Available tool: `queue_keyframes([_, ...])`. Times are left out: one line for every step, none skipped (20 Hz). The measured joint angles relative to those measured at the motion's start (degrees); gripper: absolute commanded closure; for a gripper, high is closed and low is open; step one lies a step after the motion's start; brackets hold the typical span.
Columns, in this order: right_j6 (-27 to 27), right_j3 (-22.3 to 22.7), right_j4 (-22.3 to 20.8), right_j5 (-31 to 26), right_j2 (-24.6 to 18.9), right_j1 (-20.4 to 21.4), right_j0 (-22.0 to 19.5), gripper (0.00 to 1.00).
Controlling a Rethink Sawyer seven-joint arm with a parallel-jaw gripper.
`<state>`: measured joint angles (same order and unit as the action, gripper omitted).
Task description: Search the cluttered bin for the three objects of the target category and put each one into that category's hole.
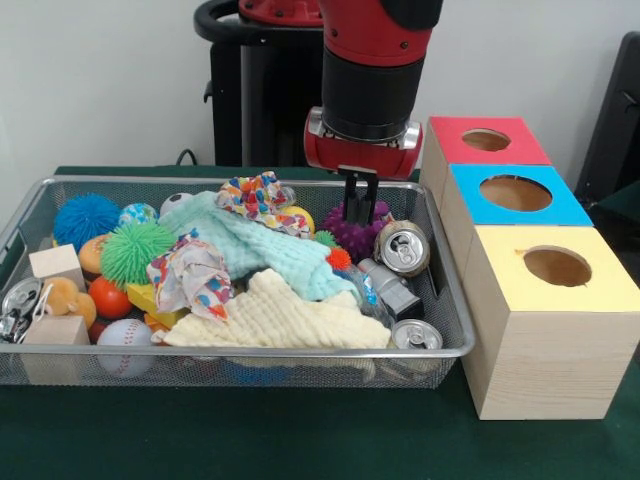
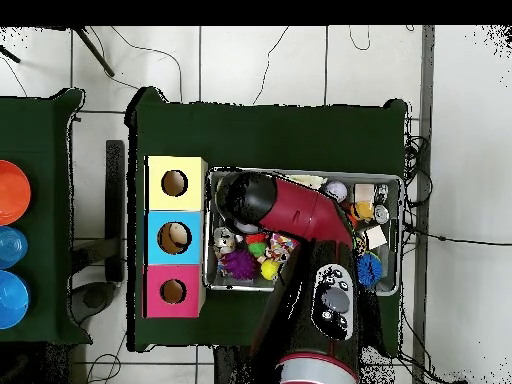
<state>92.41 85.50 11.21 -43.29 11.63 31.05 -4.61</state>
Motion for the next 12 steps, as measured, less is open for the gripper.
queue_keyframes([0.0,0.0,0.0,0.0,0.0,0.0,0.0,1.0])
queue_keyframes([0.0,0.0,0.0,0.0,0.0,0.0,0.0,1.0])
queue_keyframes([0.0,0.0,0.0,0.0,0.0,-0.1,0.0,1.0])
queue_keyframes([0.0,0.0,0.0,0.0,0.0,-0.1,0.0,1.0])
queue_keyframes([0.0,0.0,0.0,0.0,-0.1,-0.1,0.0,1.0])
queue_keyframes([0.0,0.0,0.0,0.0,-0.1,-0.2,0.0,1.0])
queue_keyframes([0.0,0.0,0.0,0.0,-0.1,-0.2,0.0,1.0])
queue_keyframes([0.0,0.0,0.0,0.0,-0.2,-0.3,0.0,1.0])
queue_keyframes([0.0,0.0,0.0,0.0,-0.2,-0.3,0.0,1.0])
queue_keyframes([0.0,0.0,0.0,0.2,-0.5,-0.3,-0.2,1.0])
queue_keyframes([0.0,0.0,0.0,0.4,-0.8,-0.3,-0.3,1.0])
queue_keyframes([0.0,0.0,0.0,0.6,-1.1,-0.3,-0.5,1.0])
